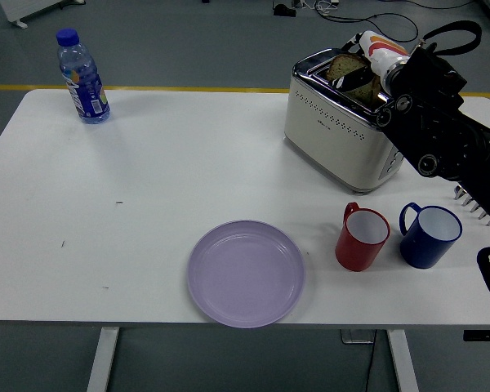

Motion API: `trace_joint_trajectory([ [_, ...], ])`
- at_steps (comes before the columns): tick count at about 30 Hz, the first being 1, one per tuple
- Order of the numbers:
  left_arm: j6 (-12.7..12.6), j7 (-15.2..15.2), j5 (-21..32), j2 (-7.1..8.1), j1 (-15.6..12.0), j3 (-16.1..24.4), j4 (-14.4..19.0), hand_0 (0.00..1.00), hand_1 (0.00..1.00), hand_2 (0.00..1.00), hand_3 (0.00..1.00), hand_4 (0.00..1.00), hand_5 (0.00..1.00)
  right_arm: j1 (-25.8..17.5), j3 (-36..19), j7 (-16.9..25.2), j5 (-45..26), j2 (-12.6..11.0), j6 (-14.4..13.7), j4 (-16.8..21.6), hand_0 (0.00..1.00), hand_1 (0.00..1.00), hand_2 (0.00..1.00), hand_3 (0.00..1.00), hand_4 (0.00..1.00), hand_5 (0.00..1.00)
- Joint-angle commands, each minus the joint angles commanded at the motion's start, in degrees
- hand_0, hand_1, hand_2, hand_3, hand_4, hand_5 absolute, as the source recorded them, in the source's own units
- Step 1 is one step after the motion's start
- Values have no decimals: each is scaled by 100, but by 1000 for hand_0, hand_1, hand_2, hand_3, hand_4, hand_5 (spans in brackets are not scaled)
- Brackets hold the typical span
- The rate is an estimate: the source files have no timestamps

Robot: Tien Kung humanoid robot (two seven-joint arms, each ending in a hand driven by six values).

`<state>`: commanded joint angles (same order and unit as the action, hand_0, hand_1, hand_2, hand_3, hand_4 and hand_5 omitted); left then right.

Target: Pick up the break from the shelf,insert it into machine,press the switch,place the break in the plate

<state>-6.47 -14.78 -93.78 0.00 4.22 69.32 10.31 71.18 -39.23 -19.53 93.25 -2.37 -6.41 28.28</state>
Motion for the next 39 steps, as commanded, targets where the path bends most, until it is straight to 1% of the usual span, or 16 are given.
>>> trace_joint_trajectory([
  [1,-5,1,-4,0,4,1,0,609,450,420,560,313,928,8,3,-19,36,11,-9,-36,424,517,561,708,839,281],
  [6,-16,-1,-30,0,15,5,0,609,450,420,560,313,928,41,50,-60,80,61,-81,-195,424,517,561,708,839,281],
  [7,-16,-2,-35,0,15,6,0,609,450,420,560,314,928,40,58,-60,77,62,-92,-202,309,422,497,665,817,270],
  [12,-14,-5,-101,0,5,50,0,609,450,420,560,314,928,19,110,-31,20,110,-152,-270,309,422,497,665,817,270],
  [13,-12,-7,-117,0,2,58,0,608,448,418,559,313,927,14,111,-26,18,122,-163,-282,247,364,457,627,795,249],
  [18,-5,-13,-185,0,-7,95,0,608,448,418,559,313,927,7,127,-4,46,173,-240,-311,247,364,457,627,795,249],
  [19,-4,-13,-186,0,-7,95,0,608,446,419,559,315,931,7,127,-4,47,173,-241,-311,166,299,409,538,691,122],
  [21,1,-14,-235,0,-11,126,0,608,446,419,559,315,931,16,133,62,47,205,-379,-368,166,299,409,538,691,122],
  [24,1,-17,-270,0,-11,147,0,608,446,419,559,315,931,27,147,99,143,231,-442,-426,166,299,409,538,691,122],
  [25,4,-20,-293,0,-10,159,0,607,445,418,558,312,924,31,154,111,219,237,-518,-466,145,302,407,501,605,64],
  [29,0,-22,-310,0,-10,175,0,607,445,418,558,312,924,33,167,153,377,237,-609,-513,145,302,407,501,605,64],
  [30,-4,-21,-313,0,-8,180,0,607,445,418,558,312,924,36,177,157,402,237,-603,-520,145,302,407,501,605,64],
  [31,-9,-19,-305,0,-5,177,0,607,444,415,558,311,922,44,185,147,432,237,-559,-532,192,289,396,488,637,2],
  [36,-25,-12,-278,0,11,164,0,607,444,415,558,311,922,76,175,105,554,237,-418,-581,192,289,396,488,637,2],
  [37,-31,-10,-279,0,13,173,0,607,443,413,557,313,923,82,166,100,589,237,-405,-583,216,259,357,449,638,2],
  [39,-40,-8,-273,0,17,176,0,607,443,413,557,313,923,95,153,94,642,237,-395,-570,216,259,357,449,638,2],
])
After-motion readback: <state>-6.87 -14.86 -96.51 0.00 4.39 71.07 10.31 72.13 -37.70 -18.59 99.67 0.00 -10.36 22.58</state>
